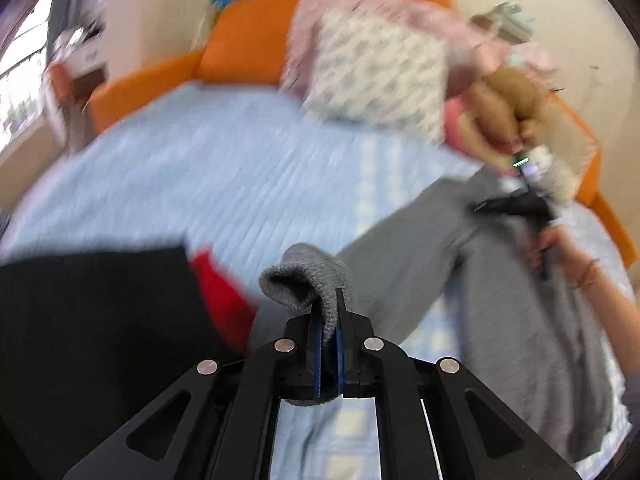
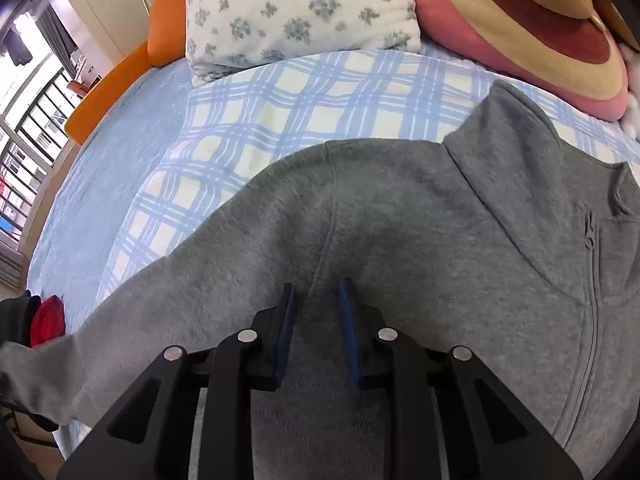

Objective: Fold large clothes
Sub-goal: 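Lay the sleeve across the body with the left tool while the right tool grips the side near the collar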

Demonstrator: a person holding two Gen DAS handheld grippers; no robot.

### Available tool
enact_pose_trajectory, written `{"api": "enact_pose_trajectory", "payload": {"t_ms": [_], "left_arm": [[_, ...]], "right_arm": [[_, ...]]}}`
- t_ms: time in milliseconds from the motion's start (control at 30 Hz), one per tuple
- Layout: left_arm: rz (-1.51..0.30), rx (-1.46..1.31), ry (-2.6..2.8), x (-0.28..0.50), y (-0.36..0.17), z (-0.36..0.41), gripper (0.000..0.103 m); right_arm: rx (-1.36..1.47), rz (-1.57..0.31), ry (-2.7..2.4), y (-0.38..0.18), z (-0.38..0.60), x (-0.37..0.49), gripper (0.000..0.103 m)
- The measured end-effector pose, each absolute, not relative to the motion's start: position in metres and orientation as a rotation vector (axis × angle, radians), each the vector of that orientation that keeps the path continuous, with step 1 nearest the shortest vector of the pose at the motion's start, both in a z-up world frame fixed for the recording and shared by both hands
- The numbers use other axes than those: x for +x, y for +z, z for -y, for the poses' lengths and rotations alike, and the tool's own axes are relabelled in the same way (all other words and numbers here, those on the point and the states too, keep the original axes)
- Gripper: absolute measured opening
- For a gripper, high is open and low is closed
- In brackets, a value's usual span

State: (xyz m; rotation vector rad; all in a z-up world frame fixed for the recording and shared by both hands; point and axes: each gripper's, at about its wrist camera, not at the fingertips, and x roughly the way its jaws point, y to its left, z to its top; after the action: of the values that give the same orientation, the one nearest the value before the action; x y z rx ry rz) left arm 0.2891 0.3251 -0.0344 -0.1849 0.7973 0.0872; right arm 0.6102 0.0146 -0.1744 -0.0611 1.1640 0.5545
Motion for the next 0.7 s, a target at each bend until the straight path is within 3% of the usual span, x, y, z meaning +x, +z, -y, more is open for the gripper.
{"api": "enact_pose_trajectory", "payload": {"t_ms": [200,333,500,700], "left_arm": [[-0.611,-0.015,-0.312,0.289,0.071,-0.222,0.009],[-0.573,0.159,-0.613,0.271,0.094,-0.126,0.009],[-0.648,0.353,-0.828,0.250,0.058,-0.033,0.009],[-0.794,0.484,-0.967,0.225,-0.018,0.020,0.009]], "right_arm": [[-0.101,-1.258,0.559,-0.175,-0.020,0.621,0.023],[-0.098,-1.268,0.578,-0.176,-0.018,0.623,0.023],[-0.023,-1.272,0.617,-0.178,-0.007,0.628,0.022],[0.022,-1.279,0.660,-0.180,0.002,0.632,0.020]]}}
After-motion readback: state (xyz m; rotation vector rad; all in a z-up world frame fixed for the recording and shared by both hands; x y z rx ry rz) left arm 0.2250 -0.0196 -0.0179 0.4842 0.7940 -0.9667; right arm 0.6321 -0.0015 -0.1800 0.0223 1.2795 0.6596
